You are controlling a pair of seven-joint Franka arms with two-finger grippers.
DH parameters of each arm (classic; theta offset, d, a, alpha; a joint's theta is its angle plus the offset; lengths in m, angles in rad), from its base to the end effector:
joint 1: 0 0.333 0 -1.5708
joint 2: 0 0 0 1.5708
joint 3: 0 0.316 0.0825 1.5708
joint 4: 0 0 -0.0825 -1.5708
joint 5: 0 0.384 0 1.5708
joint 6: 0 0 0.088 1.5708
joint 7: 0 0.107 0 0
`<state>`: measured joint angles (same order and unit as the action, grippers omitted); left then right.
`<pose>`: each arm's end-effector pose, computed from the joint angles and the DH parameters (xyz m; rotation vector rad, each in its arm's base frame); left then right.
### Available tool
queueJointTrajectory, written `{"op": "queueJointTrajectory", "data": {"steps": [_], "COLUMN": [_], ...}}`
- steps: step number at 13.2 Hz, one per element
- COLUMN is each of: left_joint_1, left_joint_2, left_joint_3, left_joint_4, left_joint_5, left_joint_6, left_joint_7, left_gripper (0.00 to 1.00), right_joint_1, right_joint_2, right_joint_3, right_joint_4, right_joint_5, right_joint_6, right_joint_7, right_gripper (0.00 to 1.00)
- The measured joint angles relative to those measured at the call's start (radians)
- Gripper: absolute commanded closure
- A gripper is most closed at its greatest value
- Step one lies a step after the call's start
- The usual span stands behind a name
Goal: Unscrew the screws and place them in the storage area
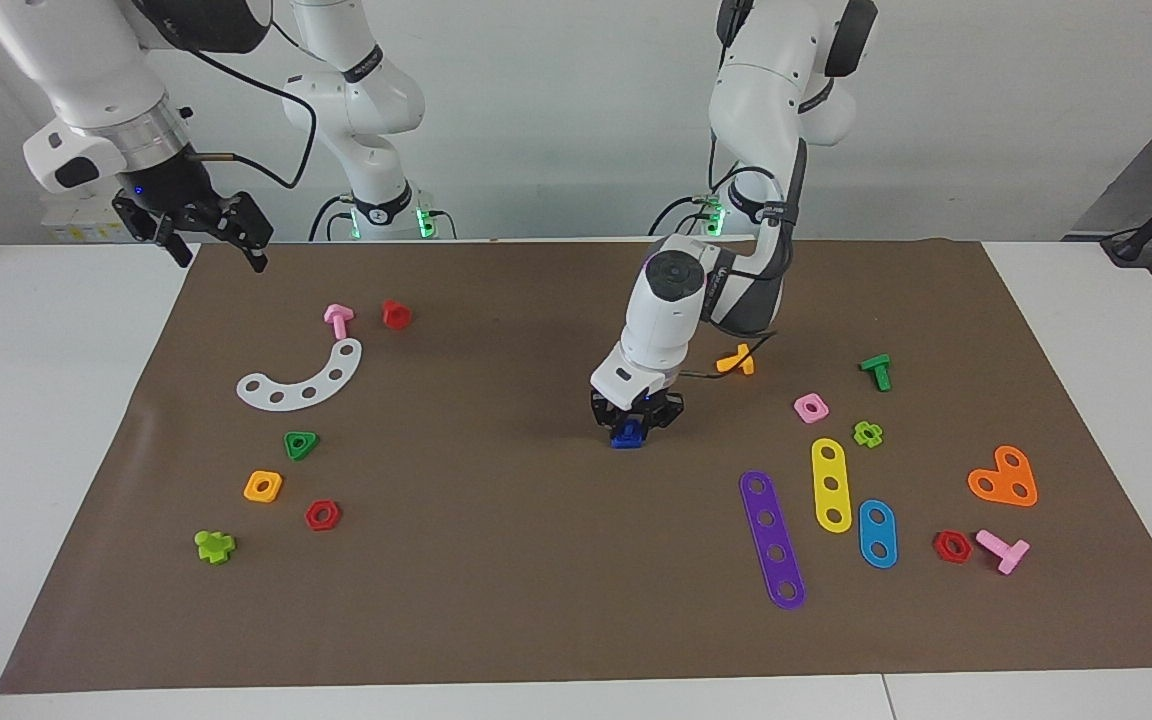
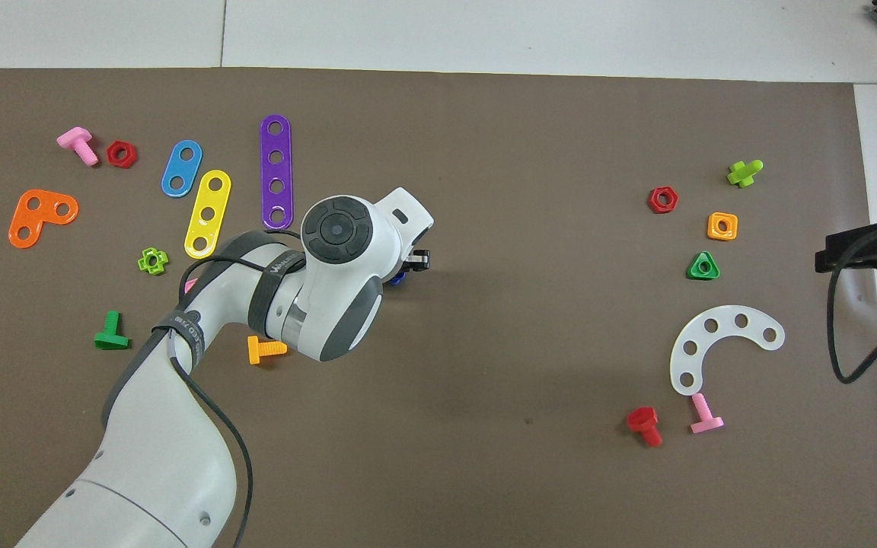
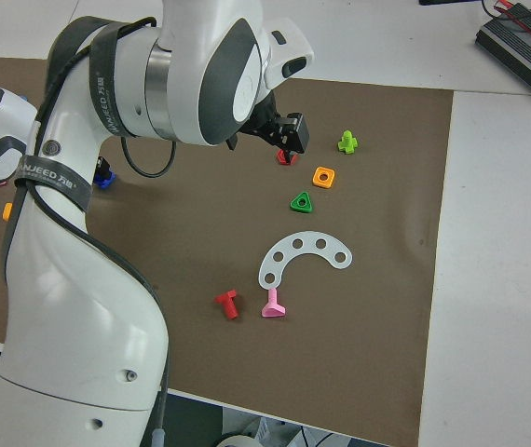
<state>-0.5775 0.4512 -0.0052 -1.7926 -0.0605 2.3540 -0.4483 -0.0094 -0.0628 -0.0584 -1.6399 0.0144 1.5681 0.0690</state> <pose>0.5533 -0.3653 0.3099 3.0408 -0.1422 0.1104 0.5329 -0.0356 0.6258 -3.1162 0.2133 0.0142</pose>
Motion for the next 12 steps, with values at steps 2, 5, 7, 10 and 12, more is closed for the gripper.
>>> {"op": "queueJointTrajectory", "data": {"steps": [2, 5, 7, 10, 12], "left_joint_1": [-0.001, -0.001, 0.0, 0.011, 0.053], "left_joint_2": [0.0, -0.002, -0.002, -0.004, -0.012], "left_joint_3": [0.0, 0.002, 0.007, 0.016, 0.022], "left_joint_4": [0.004, 0.038, 0.087, 0.163, 0.186], "left_joint_5": [0.0, 0.0, -0.007, -0.014, -0.014], "left_joint_6": [-0.01, -0.059, -0.121, -0.211, -0.251], "left_joint_7": [0.0, 0.0, -0.001, -0.002, 0.0], "left_gripper": [0.7, 0.7, 0.7, 0.69, 0.68], "right_joint_1": [0.0, 0.0, 0.0, 0.0, 0.0], "right_joint_2": [0.0, 0.0, 0.0, 0.0, 0.0], "right_joint_3": [0.0, 0.0, 0.0, 0.0, 0.0], "right_joint_4": [0.0, 0.0, 0.0, 0.0, 0.0], "right_joint_5": [0.0, 0.0, 0.0, 0.0, 0.0], "right_joint_6": [0.0, 0.0, 0.0, 0.0, 0.0], "right_joint_7": [0.0, 0.0, 0.0, 0.0, 0.0], "right_gripper": [0.0, 0.0, 0.0, 0.0, 0.0]}}
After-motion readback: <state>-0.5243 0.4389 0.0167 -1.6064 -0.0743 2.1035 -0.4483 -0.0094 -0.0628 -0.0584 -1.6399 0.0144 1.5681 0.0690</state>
